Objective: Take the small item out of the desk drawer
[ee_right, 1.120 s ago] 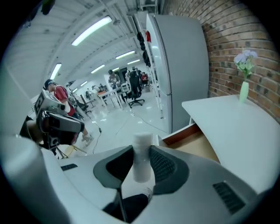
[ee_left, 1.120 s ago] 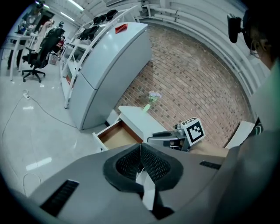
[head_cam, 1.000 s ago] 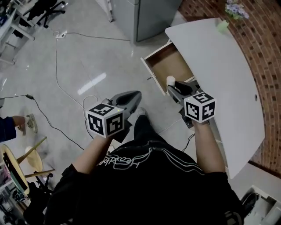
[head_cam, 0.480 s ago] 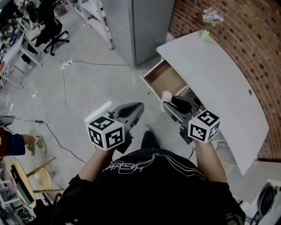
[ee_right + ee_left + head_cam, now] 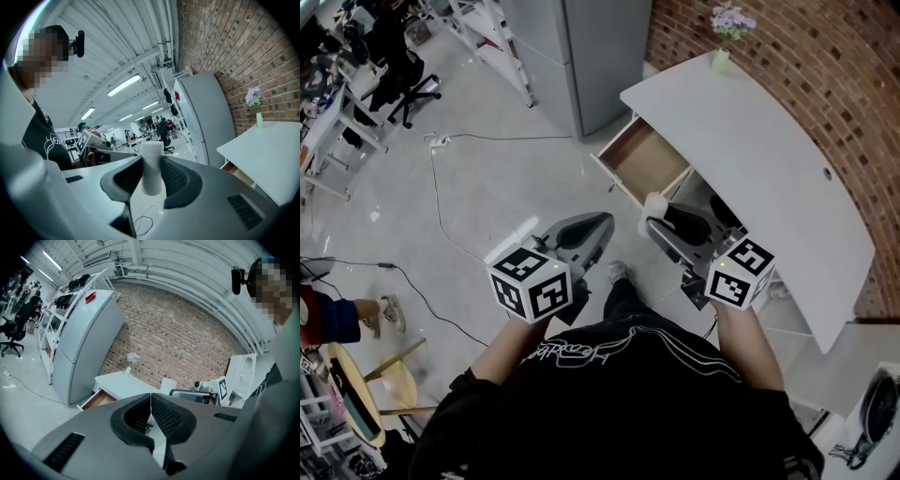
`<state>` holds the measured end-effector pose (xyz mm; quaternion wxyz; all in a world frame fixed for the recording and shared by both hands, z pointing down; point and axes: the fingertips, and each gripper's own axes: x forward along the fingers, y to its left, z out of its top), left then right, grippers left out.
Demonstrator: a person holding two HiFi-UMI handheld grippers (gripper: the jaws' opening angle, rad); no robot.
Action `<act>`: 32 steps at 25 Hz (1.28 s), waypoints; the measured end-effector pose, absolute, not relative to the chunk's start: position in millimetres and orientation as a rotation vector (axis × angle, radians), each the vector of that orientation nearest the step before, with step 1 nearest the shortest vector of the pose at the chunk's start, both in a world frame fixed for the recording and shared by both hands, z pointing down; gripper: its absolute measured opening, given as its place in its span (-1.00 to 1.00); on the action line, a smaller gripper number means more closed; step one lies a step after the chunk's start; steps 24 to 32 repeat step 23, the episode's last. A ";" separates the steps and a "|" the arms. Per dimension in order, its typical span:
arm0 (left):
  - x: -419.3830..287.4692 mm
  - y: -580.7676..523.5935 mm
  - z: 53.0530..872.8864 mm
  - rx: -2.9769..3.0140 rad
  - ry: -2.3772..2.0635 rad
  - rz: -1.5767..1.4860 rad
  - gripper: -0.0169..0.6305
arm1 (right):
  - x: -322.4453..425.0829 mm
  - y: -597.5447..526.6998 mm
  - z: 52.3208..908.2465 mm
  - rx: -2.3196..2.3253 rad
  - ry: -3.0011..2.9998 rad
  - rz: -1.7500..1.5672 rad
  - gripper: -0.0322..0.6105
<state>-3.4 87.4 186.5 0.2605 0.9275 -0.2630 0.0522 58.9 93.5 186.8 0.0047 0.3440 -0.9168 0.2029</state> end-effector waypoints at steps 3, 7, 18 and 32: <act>-5.9 101.3 181.7 2.524 -0.705 0.143 -0.88 | 55.7 106.4 180.6 1.087 -2.883 0.635 -0.49; -14.8 113.1 176.1 2.536 -0.711 0.124 -0.88 | 46.6 121.9 175.7 1.085 -2.892 0.620 -0.49; -27.4 119.9 206.9 2.493 -0.712 0.161 -0.88 | 30.4 133.5 208.8 1.062 -2.854 0.705 -0.49; -28.0 124.5 210.0 2.489 -0.696 0.157 -0.88 | 28.9 139.2 219.4 1.068 -2.839 0.739 -0.49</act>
